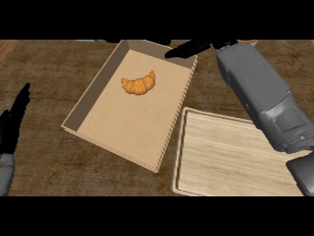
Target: Pick the croissant from the tray and place it in the cardboard box
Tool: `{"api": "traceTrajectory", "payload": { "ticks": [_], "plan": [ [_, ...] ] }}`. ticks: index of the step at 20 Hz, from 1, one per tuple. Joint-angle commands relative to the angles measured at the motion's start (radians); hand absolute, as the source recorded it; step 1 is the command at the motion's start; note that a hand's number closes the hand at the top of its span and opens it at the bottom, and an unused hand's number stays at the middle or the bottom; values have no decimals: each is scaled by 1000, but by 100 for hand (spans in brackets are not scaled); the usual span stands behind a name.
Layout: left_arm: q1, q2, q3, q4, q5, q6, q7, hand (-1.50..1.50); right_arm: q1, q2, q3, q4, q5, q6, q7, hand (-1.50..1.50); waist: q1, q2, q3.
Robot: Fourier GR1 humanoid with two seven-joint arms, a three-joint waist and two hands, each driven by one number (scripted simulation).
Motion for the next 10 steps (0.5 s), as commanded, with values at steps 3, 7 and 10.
{"api": "traceTrajectory", "payload": {
  "ticks": [3, 7, 10],
  "plan": [
    [-13, -1, 3, -17, -13, 15, 14, 0, 65, -163, -23, 59, 8, 144, -123, -150, -2, 6, 2],
    [-6, -20, -16, -45, -24, 16, 66, 0, 49, -228, -5, 81, 38, 246, -108, -150, -8, -1, 2],
    [-39, 5, 17, 40, -6, 2, -18, 0, 48, -264, 20, 105, 74, 268, -130, -150, 2, 13, 1]
  ]
}}
